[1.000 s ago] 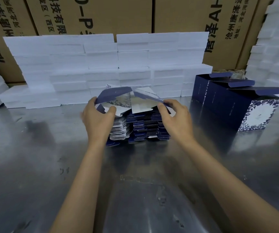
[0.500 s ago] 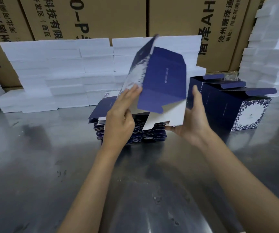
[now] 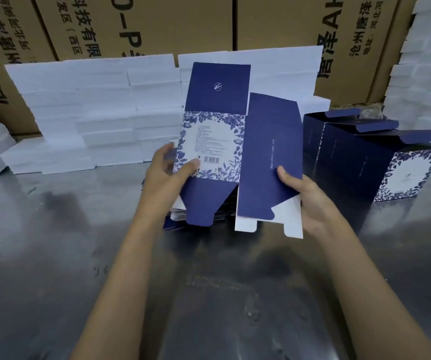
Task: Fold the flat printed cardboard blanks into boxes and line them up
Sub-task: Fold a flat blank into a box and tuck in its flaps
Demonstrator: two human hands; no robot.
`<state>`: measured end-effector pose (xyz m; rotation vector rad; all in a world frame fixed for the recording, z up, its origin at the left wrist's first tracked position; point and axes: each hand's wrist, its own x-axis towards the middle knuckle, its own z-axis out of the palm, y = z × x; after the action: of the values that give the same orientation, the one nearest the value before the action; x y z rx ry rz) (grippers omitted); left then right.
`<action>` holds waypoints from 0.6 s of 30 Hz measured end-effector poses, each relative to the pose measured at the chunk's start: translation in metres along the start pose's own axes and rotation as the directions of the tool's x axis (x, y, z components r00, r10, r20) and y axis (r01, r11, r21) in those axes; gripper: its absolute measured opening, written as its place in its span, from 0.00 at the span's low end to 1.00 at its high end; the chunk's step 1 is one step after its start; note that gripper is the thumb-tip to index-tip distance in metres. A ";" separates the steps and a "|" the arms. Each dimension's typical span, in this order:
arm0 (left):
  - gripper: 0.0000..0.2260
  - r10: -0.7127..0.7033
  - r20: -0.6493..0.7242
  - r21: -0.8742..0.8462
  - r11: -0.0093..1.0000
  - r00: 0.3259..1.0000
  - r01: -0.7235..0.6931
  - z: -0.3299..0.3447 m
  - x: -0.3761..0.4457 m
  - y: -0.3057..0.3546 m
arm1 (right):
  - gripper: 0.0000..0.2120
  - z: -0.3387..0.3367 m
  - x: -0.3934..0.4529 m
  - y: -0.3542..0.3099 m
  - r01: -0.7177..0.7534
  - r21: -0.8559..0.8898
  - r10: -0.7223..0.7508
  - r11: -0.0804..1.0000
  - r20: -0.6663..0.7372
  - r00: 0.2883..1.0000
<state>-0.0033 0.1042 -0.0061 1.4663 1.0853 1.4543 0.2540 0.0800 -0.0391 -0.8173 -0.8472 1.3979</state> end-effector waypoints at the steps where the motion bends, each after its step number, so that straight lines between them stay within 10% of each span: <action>1: 0.20 -0.063 0.081 -0.065 0.996 0.995 0.068 -0.007 0.000 -0.002 | 0.21 -0.001 -0.001 0.003 -0.002 -0.017 0.003 1.000 0.019 1.000; 18: 0.10 -0.030 0.173 -0.124 0.991 0.985 0.052 -0.012 -0.009 -0.015 | 0.14 -0.010 -0.013 0.009 0.017 -0.148 -0.016 0.989 0.005 1.000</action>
<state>-0.0154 0.1005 -0.0231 1.4406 0.8961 1.3185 0.2590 0.0674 -0.0519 -0.9184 -0.9672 1.3338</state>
